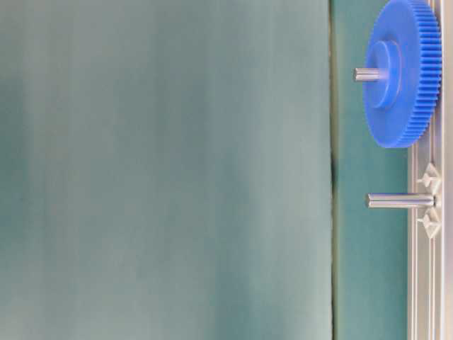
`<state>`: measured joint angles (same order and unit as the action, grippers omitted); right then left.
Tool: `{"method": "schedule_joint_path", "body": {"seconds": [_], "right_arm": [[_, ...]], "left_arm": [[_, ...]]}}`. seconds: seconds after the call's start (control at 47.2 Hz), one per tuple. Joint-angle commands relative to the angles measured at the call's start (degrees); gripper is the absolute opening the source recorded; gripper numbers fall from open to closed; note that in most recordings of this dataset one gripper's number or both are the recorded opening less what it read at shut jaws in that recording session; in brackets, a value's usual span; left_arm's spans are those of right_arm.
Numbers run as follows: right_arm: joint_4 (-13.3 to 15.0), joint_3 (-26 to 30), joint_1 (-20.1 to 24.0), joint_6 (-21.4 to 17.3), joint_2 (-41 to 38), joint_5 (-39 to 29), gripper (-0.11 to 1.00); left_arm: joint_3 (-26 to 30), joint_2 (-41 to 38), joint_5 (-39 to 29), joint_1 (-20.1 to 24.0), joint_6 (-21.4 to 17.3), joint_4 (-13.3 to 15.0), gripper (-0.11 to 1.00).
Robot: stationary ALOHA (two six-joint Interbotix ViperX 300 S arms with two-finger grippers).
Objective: Find the location of the shaft and insert the small gear.
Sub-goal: 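Move the left gripper toward the small blue gear on the table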
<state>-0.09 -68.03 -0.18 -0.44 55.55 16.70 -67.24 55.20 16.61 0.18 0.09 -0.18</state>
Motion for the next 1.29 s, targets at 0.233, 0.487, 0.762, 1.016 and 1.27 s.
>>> {"method": "schedule_joint_path", "body": {"seconds": [0.233, 0.487, 0.762, 1.016, 1.27], "right_arm": [[-1.8, -2.5, -0.1, -4.3, 0.5, 0.1, 0.03], [-1.8, -3.3, -0.2, -5.3, 0.5, -6.7, 0.00], [-1.8, -3.4, -0.6, -5.3, 0.5, -13.4, 0.00], [-1.8, -4.0, -1.2, -5.3, 0.5, -15.5, 0.00], [-1.8, -5.0, -2.2, -5.3, 0.5, -16.4, 0.00]], "left_arm": [[-1.1, -3.7, 4.7, -1.3, 1.8, -0.6, 0.01], [0.5, -8.3, 1.7, -1.8, 2.7, -0.7, 0.01], [2.9, -15.6, -1.8, -3.2, 5.4, -0.7, 0.01], [5.2, -21.3, -3.3, -4.3, 6.3, -0.6, 0.01], [8.3, -26.4, -6.0, -4.7, 6.4, -0.6, 0.01]]}}
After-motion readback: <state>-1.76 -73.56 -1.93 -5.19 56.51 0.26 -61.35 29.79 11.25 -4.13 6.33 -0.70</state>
